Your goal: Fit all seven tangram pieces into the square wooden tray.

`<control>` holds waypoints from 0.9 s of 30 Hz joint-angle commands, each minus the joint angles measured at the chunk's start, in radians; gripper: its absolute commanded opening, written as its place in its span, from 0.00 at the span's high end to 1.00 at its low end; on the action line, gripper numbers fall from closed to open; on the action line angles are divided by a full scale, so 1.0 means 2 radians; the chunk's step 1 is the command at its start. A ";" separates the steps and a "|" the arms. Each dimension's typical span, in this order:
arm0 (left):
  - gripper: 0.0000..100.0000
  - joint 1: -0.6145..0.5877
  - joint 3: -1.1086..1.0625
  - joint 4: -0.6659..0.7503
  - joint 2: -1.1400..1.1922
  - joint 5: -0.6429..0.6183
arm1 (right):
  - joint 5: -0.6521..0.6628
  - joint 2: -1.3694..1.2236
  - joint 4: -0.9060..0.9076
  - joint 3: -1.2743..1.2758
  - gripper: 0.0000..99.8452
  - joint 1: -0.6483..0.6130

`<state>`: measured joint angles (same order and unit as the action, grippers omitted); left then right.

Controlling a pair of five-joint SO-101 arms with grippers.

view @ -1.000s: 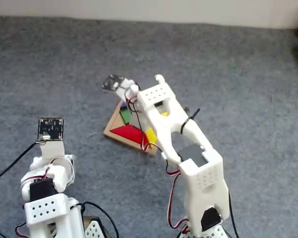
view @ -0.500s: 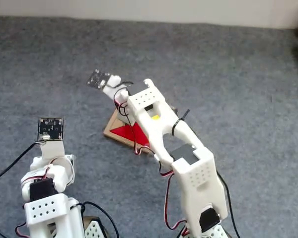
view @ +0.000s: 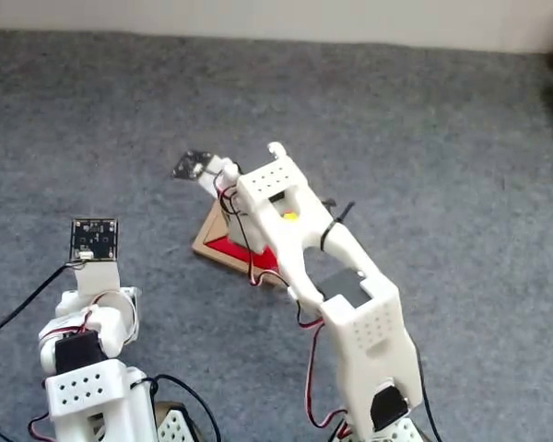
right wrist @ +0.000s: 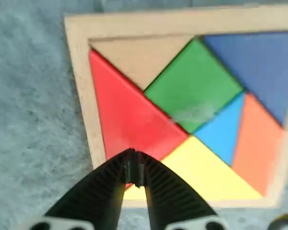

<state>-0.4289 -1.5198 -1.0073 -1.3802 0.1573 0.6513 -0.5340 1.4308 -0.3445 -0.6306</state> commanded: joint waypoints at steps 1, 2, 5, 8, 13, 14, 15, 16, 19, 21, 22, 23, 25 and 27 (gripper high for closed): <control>0.84 -0.006 0.001 0.008 -0.005 0.000 | -0.005 0.086 0.006 -0.033 0.99 0.001; 0.84 -0.006 0.001 0.008 -0.005 0.000 | -0.005 0.104 0.006 -0.033 0.99 0.001; 0.84 -0.006 0.001 0.008 -0.005 0.000 | -0.005 0.151 0.042 -0.025 0.99 0.001; 0.84 -0.006 0.001 0.008 -0.005 0.000 | -0.005 0.196 0.087 -0.007 0.99 0.001; 0.84 -0.006 0.001 0.008 -0.006 0.000 | -0.041 0.280 0.123 0.074 0.99 0.013; 0.84 -0.006 0.002 0.008 -0.006 0.000 | -0.056 0.302 0.123 0.096 0.99 0.018; 0.84 -0.006 0.002 0.008 -0.006 0.000 | -0.068 0.325 0.122 0.117 0.99 0.026; 0.84 -0.006 0.002 0.008 -0.006 0.000 | -0.074 0.348 0.122 0.138 0.99 0.034; 0.84 -0.006 0.002 0.008 -0.006 0.000 | -0.081 0.420 0.122 0.201 0.99 0.061; 0.84 -0.006 0.002 0.008 -0.006 0.000 | -0.097 0.468 0.122 0.244 0.99 0.081; 0.84 -0.006 0.002 0.008 -0.006 0.000 | -0.107 0.492 0.122 0.266 0.99 0.092; 0.84 -0.006 0.002 0.008 -0.006 0.000 | -0.117 0.515 0.122 0.287 0.99 0.105; 0.84 -0.006 0.004 0.008 -0.006 0.000 | -0.131 0.559 0.122 0.328 0.99 0.133; 0.84 -0.006 0.005 0.008 -0.006 0.000 | -0.135 0.601 0.122 0.366 0.99 0.157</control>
<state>-0.4289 -1.5198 -1.0073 -1.3802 0.1573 0.4058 0.5247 1.6671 0.3199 -0.3897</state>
